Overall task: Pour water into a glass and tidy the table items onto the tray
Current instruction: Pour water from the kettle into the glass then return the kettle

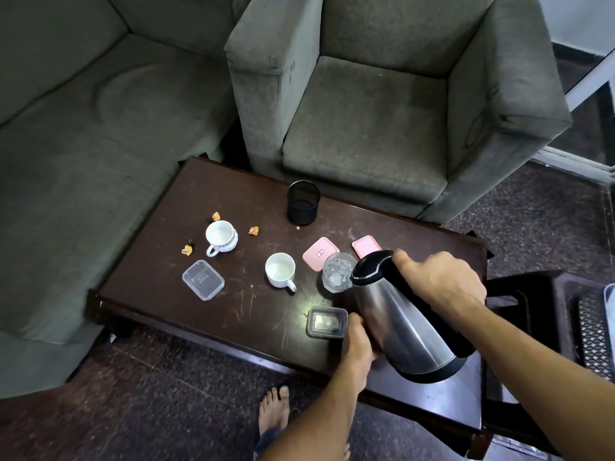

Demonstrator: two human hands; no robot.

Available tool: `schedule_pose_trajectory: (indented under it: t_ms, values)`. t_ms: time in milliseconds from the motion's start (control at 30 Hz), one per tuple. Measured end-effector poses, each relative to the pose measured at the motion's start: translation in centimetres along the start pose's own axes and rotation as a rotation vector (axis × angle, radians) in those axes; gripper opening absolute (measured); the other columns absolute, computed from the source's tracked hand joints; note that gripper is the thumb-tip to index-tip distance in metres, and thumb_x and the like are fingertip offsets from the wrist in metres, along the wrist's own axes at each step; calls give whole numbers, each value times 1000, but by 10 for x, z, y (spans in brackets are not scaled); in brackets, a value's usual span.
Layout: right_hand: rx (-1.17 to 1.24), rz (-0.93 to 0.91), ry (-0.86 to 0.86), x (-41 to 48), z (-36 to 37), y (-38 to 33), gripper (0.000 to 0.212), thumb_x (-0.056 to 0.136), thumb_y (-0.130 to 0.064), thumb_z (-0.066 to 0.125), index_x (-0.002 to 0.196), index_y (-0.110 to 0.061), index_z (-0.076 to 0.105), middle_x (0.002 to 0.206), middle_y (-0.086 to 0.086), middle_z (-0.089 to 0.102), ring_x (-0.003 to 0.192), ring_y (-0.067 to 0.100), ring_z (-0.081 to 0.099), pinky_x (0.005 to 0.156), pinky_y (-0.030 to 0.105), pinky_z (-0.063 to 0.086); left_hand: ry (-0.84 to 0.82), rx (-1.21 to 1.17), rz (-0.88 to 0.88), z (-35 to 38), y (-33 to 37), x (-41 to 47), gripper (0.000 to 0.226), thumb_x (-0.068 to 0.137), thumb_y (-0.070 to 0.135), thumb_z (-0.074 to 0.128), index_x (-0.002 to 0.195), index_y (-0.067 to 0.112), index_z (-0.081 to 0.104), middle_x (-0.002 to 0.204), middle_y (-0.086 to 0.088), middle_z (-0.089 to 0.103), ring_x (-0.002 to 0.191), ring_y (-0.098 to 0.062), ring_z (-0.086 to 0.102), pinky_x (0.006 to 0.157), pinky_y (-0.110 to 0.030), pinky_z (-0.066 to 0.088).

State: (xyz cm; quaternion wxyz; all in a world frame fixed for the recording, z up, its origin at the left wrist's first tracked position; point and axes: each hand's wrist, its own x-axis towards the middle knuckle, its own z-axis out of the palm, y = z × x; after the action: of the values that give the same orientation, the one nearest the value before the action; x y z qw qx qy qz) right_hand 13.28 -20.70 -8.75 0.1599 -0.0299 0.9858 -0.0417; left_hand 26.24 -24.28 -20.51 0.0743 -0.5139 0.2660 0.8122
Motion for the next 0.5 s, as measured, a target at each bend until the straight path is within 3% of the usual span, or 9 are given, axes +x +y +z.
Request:
schedule_pose_trajectory:
  t_ms: [267,500]
  values:
    - [3,-10,-17,0,-1,0,69,71,-81,36,72,-15,56,69,3,51,75,31,54,66,34,42,-24,1,8,0,0,4,43,101,34,29,95,14,67,95,-8,70,86,-20,64,73,-30,53]
    - [1,-23,-4,0,0,1,67,70,-80,36,71,-16,56,76,7,56,76,31,55,67,34,44,-23,28,19,-1,-2,9,46,102,34,28,98,13,68,100,-9,72,88,-20,66,69,-29,55]
